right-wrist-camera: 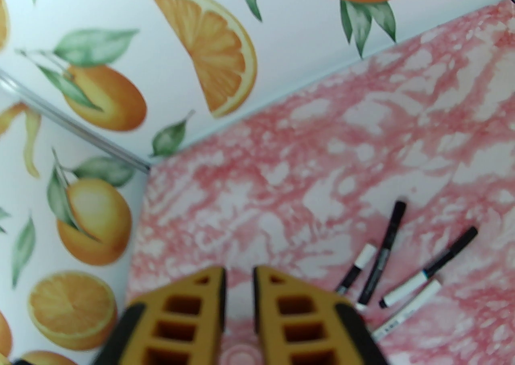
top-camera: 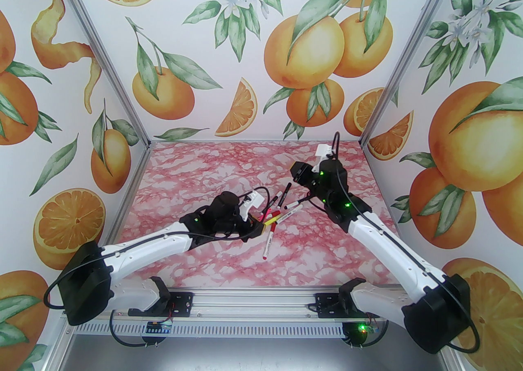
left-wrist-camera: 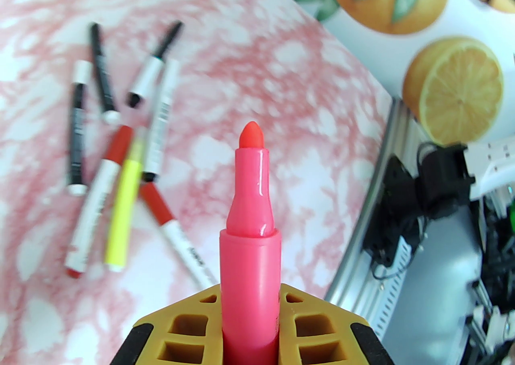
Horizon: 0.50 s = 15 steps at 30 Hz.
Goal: Open the pen caps
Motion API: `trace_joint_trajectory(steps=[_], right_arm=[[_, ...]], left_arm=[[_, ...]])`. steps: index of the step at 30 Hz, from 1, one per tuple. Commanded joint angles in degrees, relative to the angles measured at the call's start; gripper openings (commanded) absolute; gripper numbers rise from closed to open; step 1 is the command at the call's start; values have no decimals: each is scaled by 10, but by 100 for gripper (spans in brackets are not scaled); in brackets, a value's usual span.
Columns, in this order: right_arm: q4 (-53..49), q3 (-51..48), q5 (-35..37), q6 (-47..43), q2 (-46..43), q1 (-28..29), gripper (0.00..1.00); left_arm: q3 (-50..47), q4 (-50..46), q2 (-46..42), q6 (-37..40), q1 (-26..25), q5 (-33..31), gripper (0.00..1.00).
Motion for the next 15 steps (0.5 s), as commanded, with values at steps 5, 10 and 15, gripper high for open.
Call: trace_joint_trajectory(steps=[5, 10, 15], right_arm=[[-135, -27, 70, -88, -26, 78, 8], [-134, -69, 97, -89, -34, 128, 7], [-105, -113, 89, -73, -45, 155, 7]], left_arm=[[-33, -103, -78, -29, 25, -132, 0], [-68, -207, -133, -58, 44, -204, 0], [-103, -263, -174, -95, 83, -234, 2]])
